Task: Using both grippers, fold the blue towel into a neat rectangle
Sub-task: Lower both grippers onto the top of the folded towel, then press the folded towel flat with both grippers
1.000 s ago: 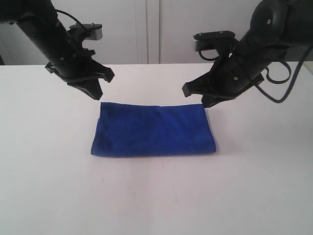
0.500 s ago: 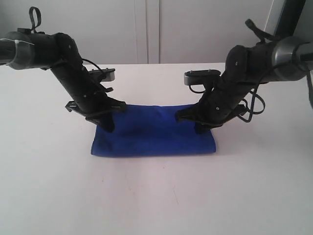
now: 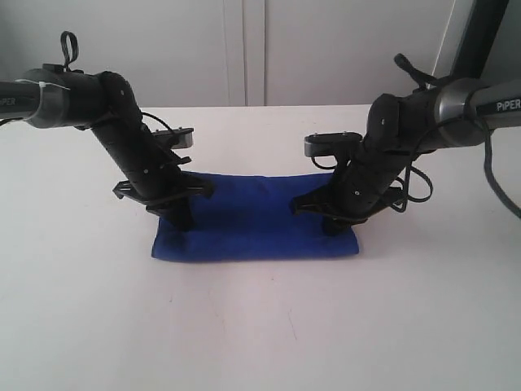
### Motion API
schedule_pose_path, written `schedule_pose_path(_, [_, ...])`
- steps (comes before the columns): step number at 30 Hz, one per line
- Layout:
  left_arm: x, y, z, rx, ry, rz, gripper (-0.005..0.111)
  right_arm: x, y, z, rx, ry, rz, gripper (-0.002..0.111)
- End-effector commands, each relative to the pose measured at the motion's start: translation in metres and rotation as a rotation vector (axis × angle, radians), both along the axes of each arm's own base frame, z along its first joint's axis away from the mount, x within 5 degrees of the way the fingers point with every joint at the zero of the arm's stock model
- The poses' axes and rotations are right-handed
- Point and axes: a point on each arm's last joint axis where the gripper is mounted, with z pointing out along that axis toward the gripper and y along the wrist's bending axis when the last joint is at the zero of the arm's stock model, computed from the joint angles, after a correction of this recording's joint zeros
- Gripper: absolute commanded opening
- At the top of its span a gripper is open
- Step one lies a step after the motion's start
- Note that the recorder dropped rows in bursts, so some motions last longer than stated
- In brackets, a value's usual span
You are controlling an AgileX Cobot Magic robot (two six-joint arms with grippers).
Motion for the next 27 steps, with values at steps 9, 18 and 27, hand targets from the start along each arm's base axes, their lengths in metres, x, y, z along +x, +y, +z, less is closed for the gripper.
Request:
schedule_pose_path(9, [-0.019,-0.008,-0.017,0.075,0.140,-0.094,0.000,-0.018,-0.013,-0.019,-0.123,0.132,0.012,0.000])
schedule_pose_path(18, [-0.037,-0.033,-0.018,0.133,0.161,-0.154,0.000,-0.042,-0.023,-0.007,-0.133,0.132,-0.007,0.000])
schedule_pose_path(27, [-0.044,-0.038,-0.004,0.150,0.166,-0.153,0.000,-0.052,-0.026,-0.003,-0.131,0.127,-0.015,0.000])
